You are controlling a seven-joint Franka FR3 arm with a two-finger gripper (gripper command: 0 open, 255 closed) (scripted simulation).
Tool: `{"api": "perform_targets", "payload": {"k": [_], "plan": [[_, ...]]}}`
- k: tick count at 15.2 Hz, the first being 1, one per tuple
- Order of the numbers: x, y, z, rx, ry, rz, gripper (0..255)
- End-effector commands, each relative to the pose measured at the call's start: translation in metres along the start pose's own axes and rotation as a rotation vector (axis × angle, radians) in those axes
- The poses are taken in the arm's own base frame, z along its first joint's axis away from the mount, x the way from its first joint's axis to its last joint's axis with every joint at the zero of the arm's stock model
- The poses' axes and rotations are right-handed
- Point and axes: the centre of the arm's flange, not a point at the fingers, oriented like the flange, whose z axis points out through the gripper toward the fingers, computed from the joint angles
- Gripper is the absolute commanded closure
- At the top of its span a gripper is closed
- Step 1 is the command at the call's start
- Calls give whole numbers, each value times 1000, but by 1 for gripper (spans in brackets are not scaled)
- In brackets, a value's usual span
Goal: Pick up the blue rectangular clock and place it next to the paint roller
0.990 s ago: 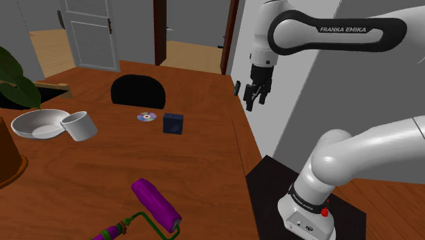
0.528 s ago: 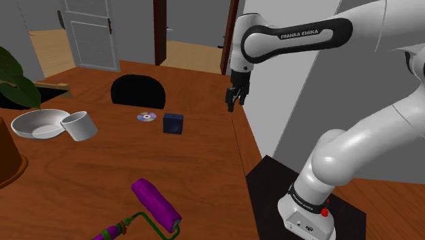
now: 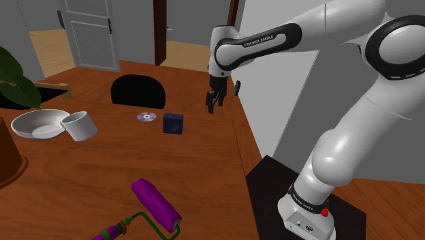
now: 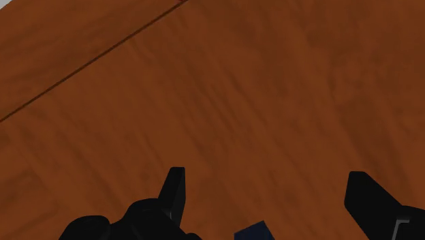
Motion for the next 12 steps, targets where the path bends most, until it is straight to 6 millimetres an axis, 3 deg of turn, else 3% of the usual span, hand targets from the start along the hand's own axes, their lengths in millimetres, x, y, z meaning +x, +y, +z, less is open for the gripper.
{"api": "perform_targets", "payload": {"k": [1,12], "plan": [[23,-1,8,2,6,-36,0],[154,-20,57,16,36,-225,0]]}}
